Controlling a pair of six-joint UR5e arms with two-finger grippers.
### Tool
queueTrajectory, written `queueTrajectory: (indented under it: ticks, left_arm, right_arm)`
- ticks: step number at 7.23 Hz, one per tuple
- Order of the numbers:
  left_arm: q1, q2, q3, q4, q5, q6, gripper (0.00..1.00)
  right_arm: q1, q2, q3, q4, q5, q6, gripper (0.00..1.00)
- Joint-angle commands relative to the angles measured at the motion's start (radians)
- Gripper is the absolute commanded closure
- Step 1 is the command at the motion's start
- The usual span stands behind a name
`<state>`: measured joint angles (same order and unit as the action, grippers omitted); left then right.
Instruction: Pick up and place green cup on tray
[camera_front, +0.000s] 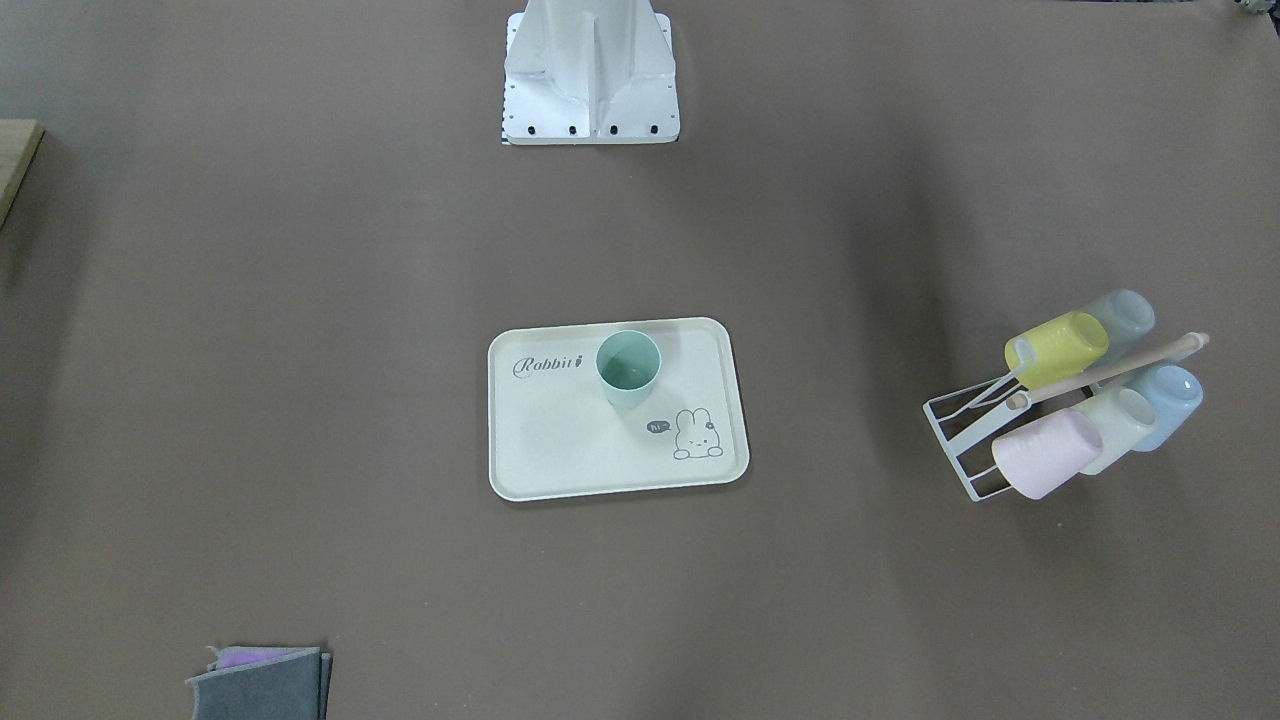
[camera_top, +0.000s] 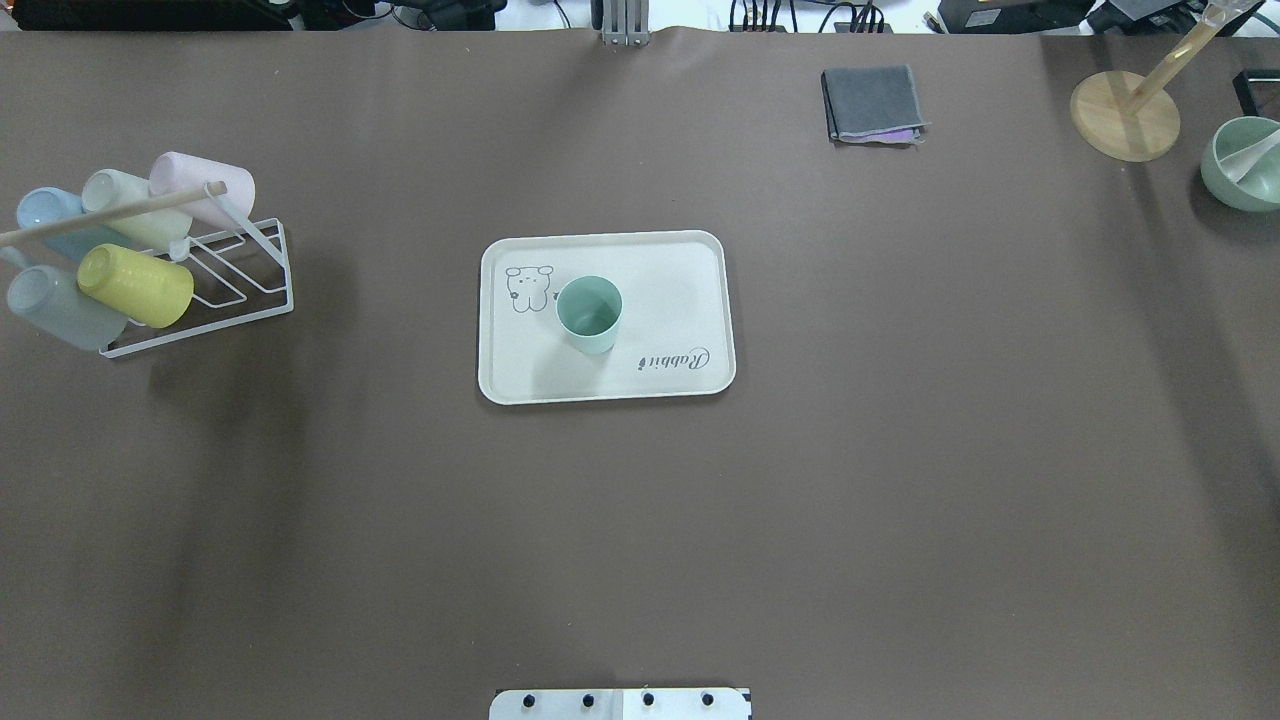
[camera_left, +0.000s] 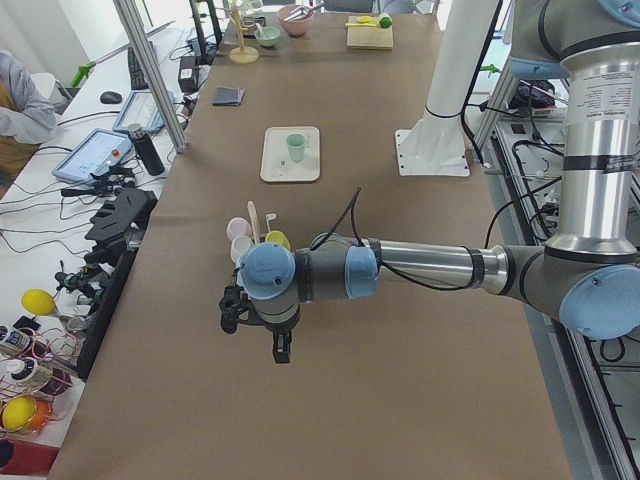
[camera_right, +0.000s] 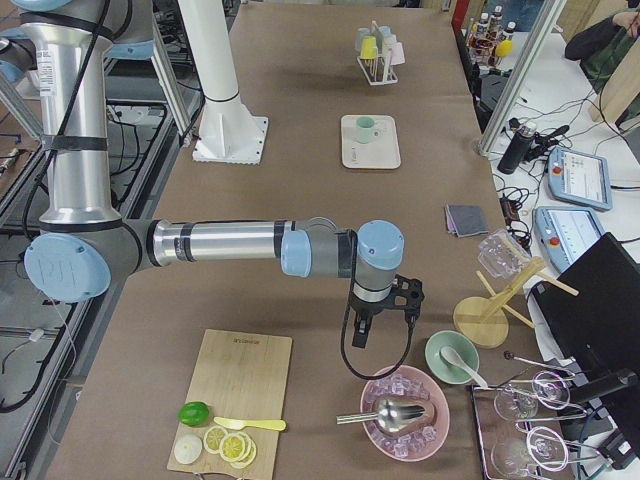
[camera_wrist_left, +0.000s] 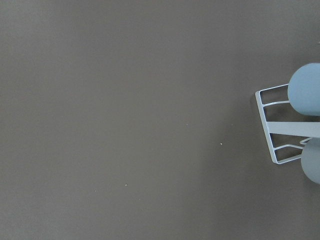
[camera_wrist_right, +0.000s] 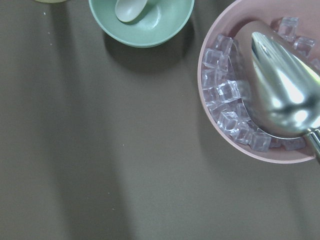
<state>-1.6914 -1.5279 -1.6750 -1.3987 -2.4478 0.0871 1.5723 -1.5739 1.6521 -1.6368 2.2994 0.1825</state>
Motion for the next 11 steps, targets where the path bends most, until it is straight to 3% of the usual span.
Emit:
queueTrajectory:
  ticks: [1, 4, 11]
  left_arm:
    - [-0.019, 0.022, -0.002, 0.001, 0.022, -0.001, 0.03]
    - [-0.016, 0.022, -0.003, 0.001, 0.088, 0.000, 0.02]
    - [-0.016, 0.026, -0.003, 0.001, 0.093, 0.000, 0.02]
  right_arm:
    - [0.000, 0.000, 0.000, 0.000, 0.000, 0.000, 0.00]
    - [0.000, 0.000, -0.002, 0.000, 0.000, 0.000, 0.00]
    - [0.000, -0.014, 0.000, 0.000, 0.002, 0.000, 0.00]
